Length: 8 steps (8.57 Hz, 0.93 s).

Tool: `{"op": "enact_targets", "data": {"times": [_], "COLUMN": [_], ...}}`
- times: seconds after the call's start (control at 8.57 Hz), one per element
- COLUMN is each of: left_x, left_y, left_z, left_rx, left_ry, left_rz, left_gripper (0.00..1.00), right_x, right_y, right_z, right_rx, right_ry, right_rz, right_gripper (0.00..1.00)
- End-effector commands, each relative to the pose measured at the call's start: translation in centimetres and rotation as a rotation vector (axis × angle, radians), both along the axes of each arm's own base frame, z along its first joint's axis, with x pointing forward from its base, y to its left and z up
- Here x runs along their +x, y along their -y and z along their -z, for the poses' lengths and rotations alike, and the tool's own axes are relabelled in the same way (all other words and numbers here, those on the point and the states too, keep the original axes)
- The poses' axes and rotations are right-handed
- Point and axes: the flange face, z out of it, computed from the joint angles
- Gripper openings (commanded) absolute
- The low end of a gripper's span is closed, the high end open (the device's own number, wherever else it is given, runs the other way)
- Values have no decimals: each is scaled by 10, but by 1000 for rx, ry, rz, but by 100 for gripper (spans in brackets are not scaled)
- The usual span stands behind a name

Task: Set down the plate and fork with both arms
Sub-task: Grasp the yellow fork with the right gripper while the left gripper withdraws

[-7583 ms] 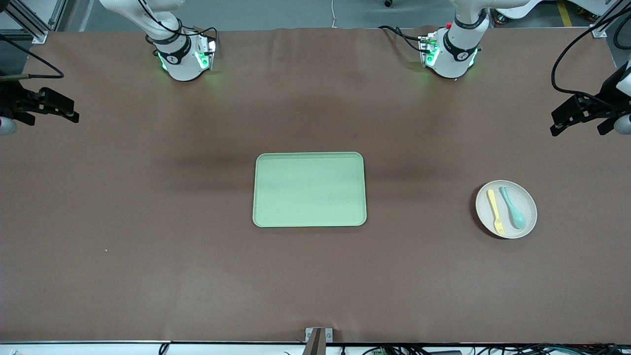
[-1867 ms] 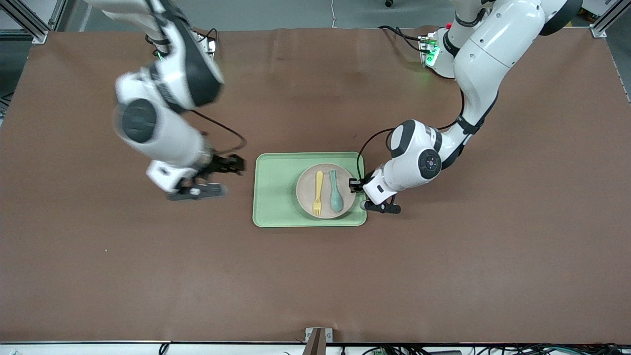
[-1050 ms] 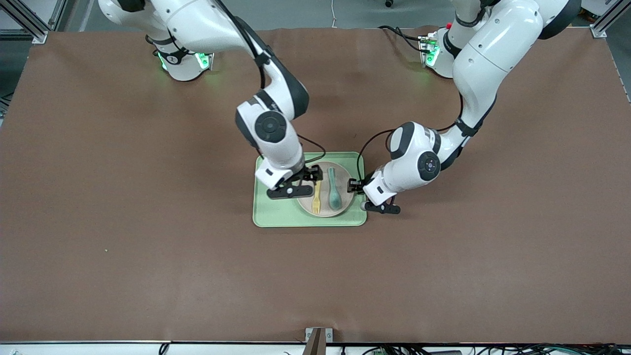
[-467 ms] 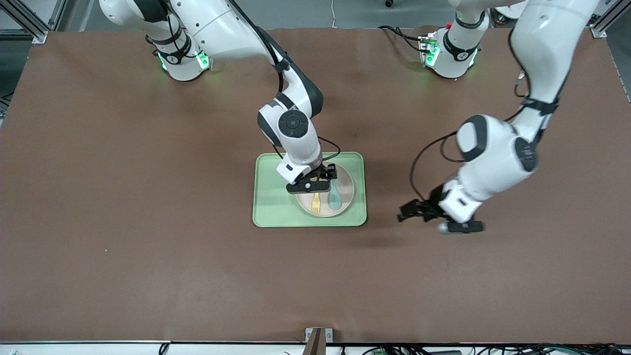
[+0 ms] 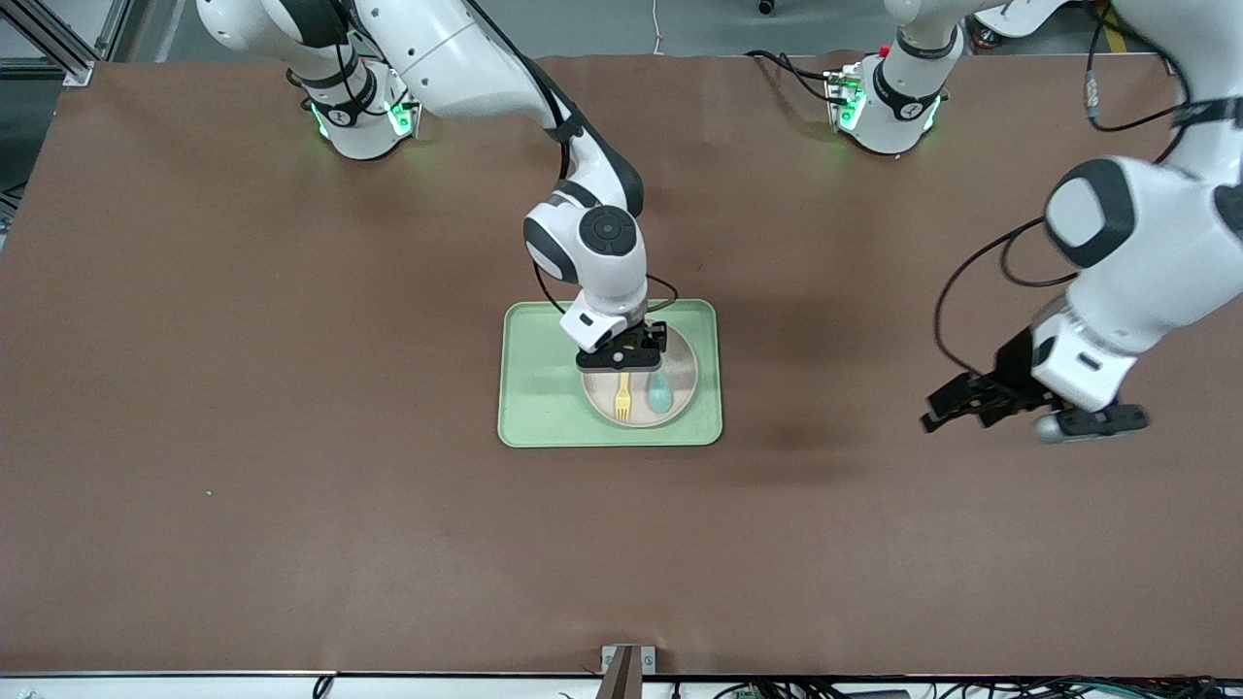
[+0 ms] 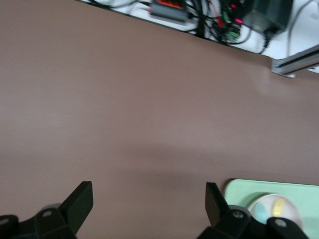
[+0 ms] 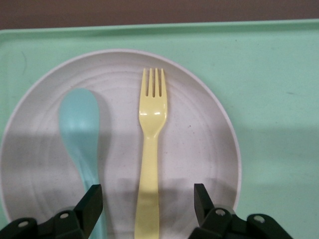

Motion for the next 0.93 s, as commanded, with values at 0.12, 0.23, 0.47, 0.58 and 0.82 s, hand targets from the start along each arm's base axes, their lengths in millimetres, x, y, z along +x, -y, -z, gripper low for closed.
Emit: {"op": "enact_targets", "data": {"times": [0.12,0.23,0.47,0.58,0.82], "left_x": [-55,-70,-102,-105,-69], "left_y": [-43,-46,-57,-61,-66], "left_z": [-85,-107,-142,-149,-164], "left_rx": [105,107,176,193,226], "left_ry": [-62,-62,-68,-74,-103], "left_rz": [-19,-1,95,113,149], "left_gripper": [99,99,99,99,99], "right_x": [2,3,1,-3,-6], "right_y": [-5,-4,-4,-5,-7], "right_z": [7,7,11,17,18], "right_rx": [-8,-6,-5,-18,-27], "right_ry": [11,9,2,2,-5], "right_rz": [86,93,134,152,148], "right_gripper": [73,71,35,24,11]}}
